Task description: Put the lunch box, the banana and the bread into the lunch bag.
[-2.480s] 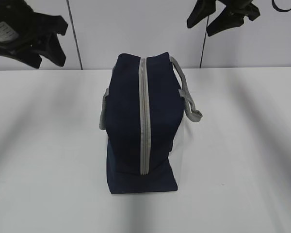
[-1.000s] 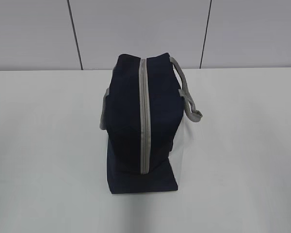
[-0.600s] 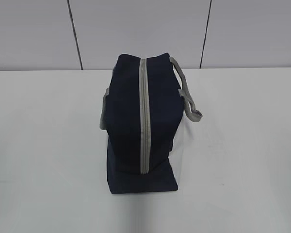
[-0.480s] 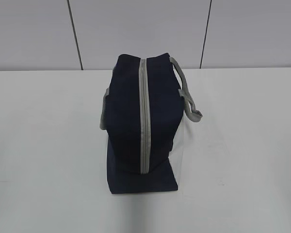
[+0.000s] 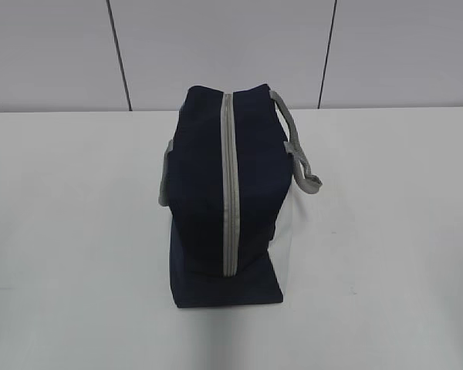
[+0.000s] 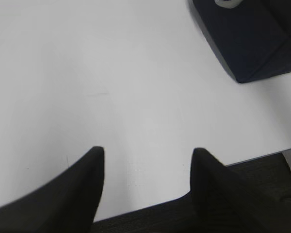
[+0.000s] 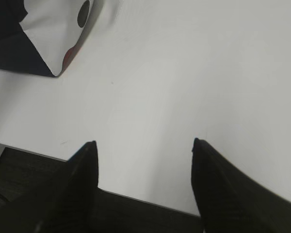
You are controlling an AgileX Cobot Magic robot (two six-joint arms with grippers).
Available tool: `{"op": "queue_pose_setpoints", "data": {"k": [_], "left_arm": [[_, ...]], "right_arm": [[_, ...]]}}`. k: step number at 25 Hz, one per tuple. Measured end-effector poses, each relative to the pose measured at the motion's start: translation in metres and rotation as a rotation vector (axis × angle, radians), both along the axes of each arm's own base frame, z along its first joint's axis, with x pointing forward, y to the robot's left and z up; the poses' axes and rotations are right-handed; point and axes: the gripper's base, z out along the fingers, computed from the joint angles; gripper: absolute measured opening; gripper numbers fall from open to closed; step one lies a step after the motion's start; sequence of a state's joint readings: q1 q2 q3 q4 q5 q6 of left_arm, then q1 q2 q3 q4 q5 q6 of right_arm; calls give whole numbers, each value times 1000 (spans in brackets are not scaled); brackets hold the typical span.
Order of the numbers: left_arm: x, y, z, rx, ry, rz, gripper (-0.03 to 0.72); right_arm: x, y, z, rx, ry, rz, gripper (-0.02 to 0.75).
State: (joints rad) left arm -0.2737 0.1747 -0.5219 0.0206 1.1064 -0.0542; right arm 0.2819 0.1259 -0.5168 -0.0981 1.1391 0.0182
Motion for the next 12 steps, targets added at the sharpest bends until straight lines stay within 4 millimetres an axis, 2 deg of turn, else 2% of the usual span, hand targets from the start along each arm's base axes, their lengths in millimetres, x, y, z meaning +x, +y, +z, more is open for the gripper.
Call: {"op": "queue_pose_setpoints", "data": {"k": [12], "left_arm": [[0, 0, 0, 1, 0, 0, 403]], "right_arm": [[0, 0, 0, -6, -2, 3, 451]]}}
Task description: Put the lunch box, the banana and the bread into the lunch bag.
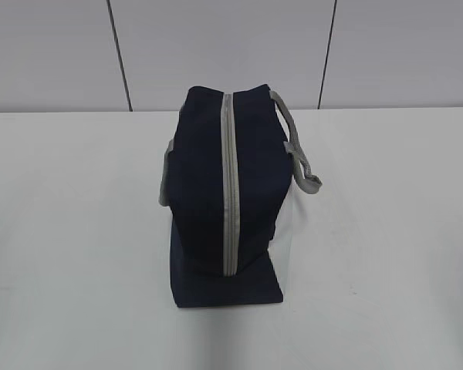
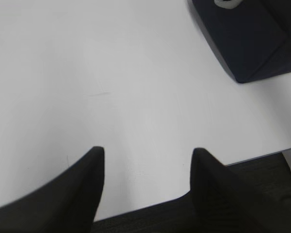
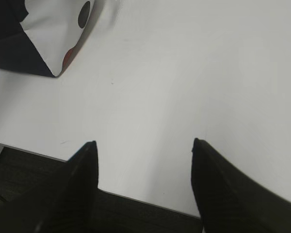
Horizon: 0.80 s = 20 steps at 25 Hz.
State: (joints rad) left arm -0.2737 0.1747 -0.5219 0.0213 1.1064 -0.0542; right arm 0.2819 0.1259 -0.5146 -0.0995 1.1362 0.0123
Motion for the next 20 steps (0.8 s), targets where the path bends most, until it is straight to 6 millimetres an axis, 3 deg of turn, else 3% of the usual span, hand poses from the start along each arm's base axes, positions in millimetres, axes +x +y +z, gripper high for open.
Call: {"op": "queue_pose_setpoints", "data": {"k": [5, 12, 20], "left_arm": [[-2, 1, 0, -5, -18, 36, 395], [-17, 5, 1, -21, -107, 160, 395], [-29, 6, 1, -31, -187, 218, 369]], "right_arm": [[0, 0, 0, 0, -2, -18, 451], [-2, -2, 0, -2, -8, -171, 451], [-18, -4, 0, 13, -109, -239, 451]]}}
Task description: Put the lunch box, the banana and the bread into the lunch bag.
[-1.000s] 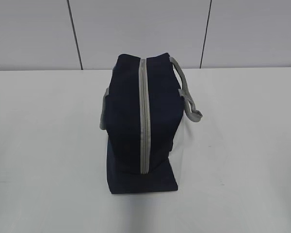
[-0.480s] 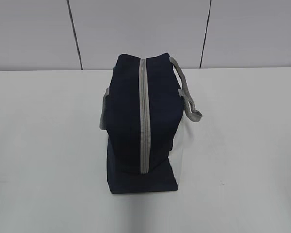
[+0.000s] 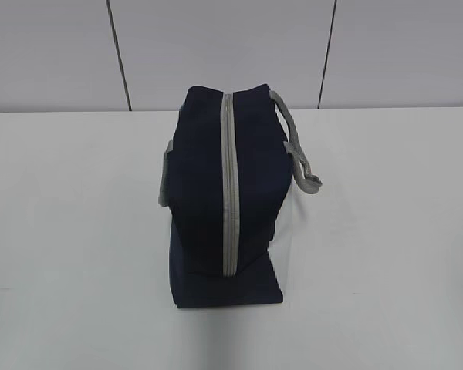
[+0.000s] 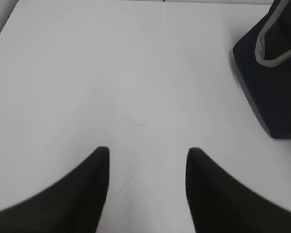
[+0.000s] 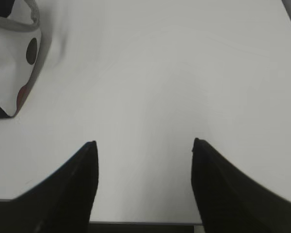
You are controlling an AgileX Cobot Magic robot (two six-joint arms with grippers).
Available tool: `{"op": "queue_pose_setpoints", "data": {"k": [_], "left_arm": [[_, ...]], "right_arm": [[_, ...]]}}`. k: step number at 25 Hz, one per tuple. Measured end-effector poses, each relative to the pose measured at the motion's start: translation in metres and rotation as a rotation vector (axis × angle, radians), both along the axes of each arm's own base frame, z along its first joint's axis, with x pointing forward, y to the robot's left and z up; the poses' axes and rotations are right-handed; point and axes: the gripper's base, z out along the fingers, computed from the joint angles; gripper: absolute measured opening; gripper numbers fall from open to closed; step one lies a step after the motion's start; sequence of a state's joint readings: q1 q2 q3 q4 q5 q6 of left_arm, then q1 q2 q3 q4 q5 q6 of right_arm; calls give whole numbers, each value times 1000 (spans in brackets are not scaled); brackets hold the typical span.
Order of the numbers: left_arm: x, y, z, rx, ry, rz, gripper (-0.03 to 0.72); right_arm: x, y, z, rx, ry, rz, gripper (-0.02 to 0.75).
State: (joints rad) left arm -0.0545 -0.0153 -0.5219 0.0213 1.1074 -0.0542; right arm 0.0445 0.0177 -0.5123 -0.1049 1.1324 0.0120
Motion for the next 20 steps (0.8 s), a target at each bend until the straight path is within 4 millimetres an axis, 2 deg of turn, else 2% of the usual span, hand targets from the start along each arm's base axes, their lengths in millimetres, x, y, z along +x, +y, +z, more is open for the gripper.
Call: {"op": "queue_pose_setpoints", "data": {"k": [4, 20], "left_arm": [[0, 0, 0, 0, 0, 1, 360], [0, 0, 0, 1, -3, 3, 321]], "right_arm": [[-5, 0, 0, 1, -34, -2, 451], [-5, -1, -2, -6, -26, -11, 451]]}}
